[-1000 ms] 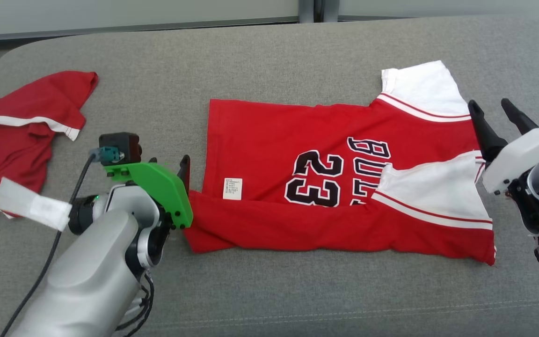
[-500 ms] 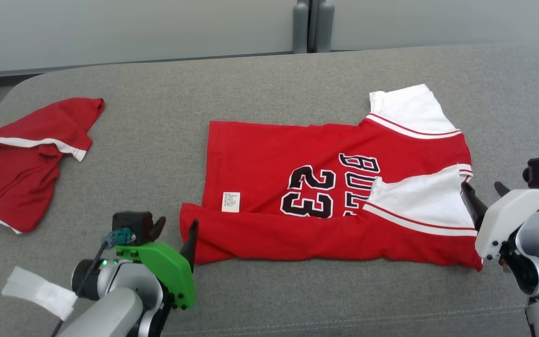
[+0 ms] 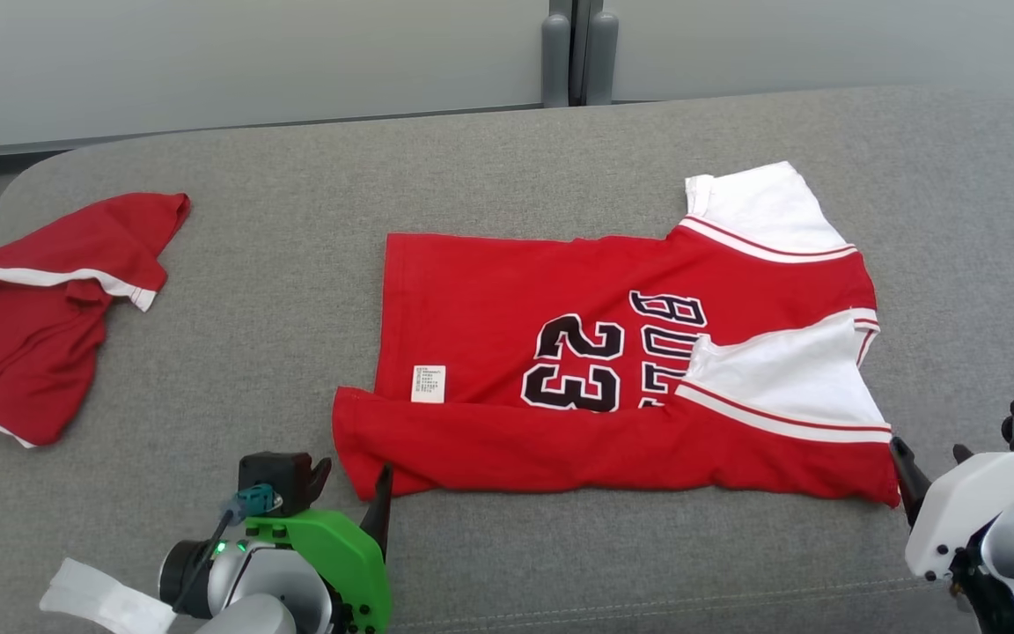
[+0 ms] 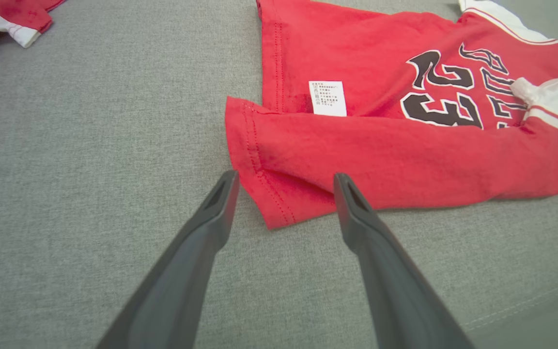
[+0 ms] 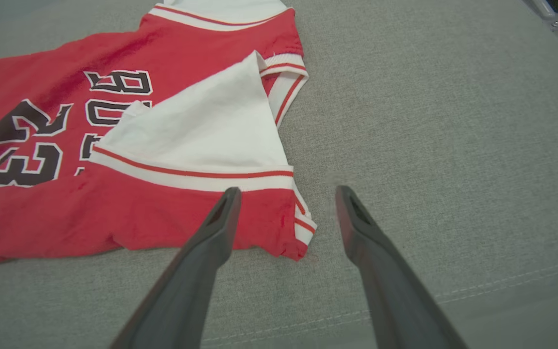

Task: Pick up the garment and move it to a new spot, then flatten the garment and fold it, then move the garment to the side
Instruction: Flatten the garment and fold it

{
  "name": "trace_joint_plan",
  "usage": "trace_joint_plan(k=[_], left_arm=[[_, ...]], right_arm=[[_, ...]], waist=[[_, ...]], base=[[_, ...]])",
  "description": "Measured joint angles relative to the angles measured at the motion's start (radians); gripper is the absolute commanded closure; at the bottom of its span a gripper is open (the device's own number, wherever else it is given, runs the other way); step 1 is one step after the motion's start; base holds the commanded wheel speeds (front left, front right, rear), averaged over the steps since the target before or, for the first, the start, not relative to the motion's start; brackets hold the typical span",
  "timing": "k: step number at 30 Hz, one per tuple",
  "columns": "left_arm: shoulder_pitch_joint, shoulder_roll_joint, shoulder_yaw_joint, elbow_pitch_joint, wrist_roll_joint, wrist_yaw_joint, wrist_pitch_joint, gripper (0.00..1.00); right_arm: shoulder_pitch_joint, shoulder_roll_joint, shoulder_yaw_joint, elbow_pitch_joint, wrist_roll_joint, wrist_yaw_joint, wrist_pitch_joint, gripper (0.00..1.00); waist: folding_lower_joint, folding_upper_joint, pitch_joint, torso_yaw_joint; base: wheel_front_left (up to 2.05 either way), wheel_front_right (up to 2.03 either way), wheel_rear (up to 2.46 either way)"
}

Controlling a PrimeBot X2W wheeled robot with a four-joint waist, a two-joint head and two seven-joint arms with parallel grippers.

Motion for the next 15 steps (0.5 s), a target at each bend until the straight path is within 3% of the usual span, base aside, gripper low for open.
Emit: trace_joint_plan(k=[13,15], left_arm=[[-0.022,-0.031,-0.037,0.097,0.014,-0.006,0.035,0.00],[-0.024,-0.037,-0.042,0.110,0.014,-0.011,0.041,0.00]], right_arm=[[-0.042,0.026,0.008,0.159,-0.015,0.000,-0.060,0.00],[-0.050,0.032,0.004,0.191,-0.023,0.000,-0.060,0.04]], waist=[[0.0000,0.0000,0.018,-0.008],[0.0000,0.0000,0.023,-0.008]], base=[[0.00,0.00,0.00],[0.00,0.00,0.00]])
